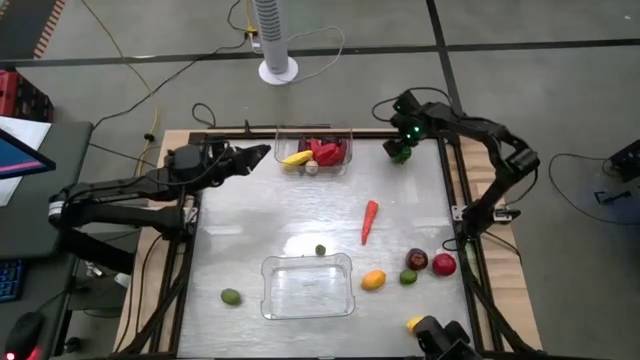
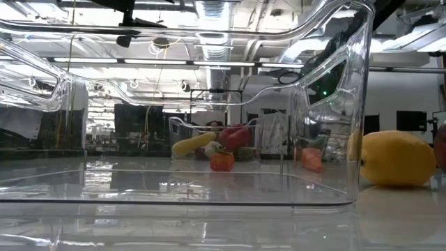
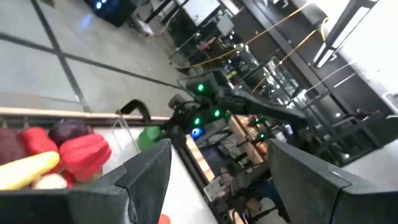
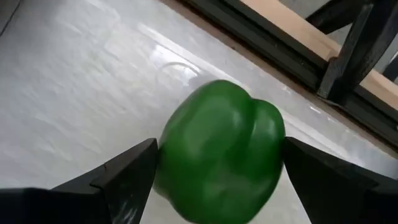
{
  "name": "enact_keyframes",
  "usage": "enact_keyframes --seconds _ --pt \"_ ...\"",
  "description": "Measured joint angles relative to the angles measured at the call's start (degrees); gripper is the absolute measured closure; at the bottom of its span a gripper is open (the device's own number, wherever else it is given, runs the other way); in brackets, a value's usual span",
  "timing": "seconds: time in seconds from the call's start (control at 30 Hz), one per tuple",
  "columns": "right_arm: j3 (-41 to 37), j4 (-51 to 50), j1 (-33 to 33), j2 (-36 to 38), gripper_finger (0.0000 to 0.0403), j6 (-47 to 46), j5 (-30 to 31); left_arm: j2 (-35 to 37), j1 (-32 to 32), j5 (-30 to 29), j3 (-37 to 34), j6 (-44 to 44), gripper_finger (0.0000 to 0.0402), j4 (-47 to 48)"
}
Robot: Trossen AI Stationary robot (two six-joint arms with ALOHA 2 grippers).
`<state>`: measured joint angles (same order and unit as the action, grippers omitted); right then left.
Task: Sort produce into baskets
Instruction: Put the green bell pepper into the top transparent bin
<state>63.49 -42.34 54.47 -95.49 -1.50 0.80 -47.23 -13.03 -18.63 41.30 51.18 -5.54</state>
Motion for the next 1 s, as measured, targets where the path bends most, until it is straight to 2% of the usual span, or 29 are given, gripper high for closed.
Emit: enact_keyframes --seconds 0.3,0.57,0.83,0.93,1.0 --pt "-1.7 1.9 -1.6 0.5 0.0052 -1.9 -0.2 2.9 0.0 -0.1 0.0 -4.0 0.0150 0.0" --pt "2.2 0.6 -5.2 4.6 0.0123 -1.7 -1.4 3.1 0.0 2.8 0.0 -3.7 0.0150 0.4" --pt "5.0 -2.7 -9.8 7.1 0.0198 -1.6 -1.4 3.1 0.0 2.8 0.0 -3.6 0.0150 1.1" --pt "5.0 -2.6 -10.4 7.2 0.0209 0.9 -1.4 3.1 0.0 2.8 0.0 -3.6 0.0150 1.1" --pt "5.0 -2.7 -10.4 7.2 0.0202 3.2 -1.3 3.1 0.0 2.8 0.0 -3.5 0.0150 1.1"
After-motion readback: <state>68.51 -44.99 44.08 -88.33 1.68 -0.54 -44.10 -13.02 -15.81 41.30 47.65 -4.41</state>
